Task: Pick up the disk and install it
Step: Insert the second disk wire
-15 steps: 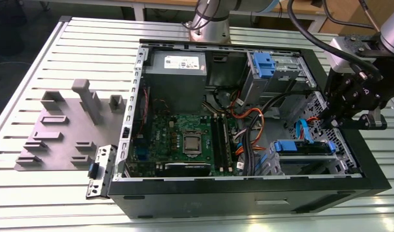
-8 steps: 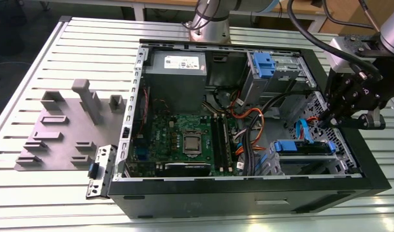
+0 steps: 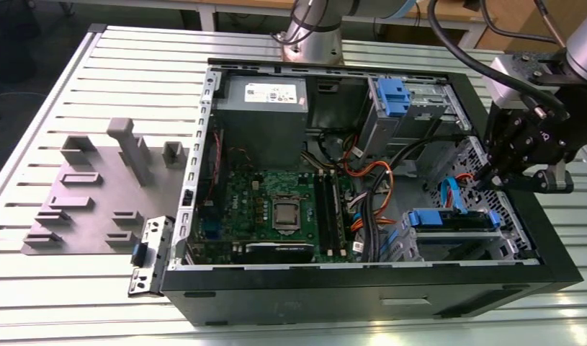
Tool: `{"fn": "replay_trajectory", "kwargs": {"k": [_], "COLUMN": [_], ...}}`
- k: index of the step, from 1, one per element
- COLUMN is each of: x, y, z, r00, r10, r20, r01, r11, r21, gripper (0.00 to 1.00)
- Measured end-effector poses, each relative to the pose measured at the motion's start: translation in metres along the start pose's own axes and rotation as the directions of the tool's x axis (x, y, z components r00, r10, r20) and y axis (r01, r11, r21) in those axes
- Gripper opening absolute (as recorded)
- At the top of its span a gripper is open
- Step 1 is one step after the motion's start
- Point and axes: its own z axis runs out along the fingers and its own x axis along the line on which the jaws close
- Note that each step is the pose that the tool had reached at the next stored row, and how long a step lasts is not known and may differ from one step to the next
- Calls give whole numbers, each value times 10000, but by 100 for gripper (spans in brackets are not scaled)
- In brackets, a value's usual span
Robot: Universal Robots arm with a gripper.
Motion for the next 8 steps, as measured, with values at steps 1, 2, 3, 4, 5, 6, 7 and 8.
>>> {"fn": "replay_trajectory", "kwargs": {"k": [1,2,3,4,5,6,7,8], "x": [0,0,1,3,8,15,25,36], "y": [0,1,2,8,14,23,33,38], "z": [0,0,0,-1,-1,-1,-1,-2], "r00": [10000,10000,10000,10000,10000,10000,10000,10000], "r10": [0,0,0,2,-1,-3,-6,-7], "r20": [0,0,0,-1,-1,0,0,1], "r01": [0,0,0,-2,1,3,6,7], "r11": [10000,10000,10000,10000,10000,10000,10000,10000], "r21": [0,0,0,3,8,14,20,23], "gripper": [17,17,17,17,17,17,17,17]}}
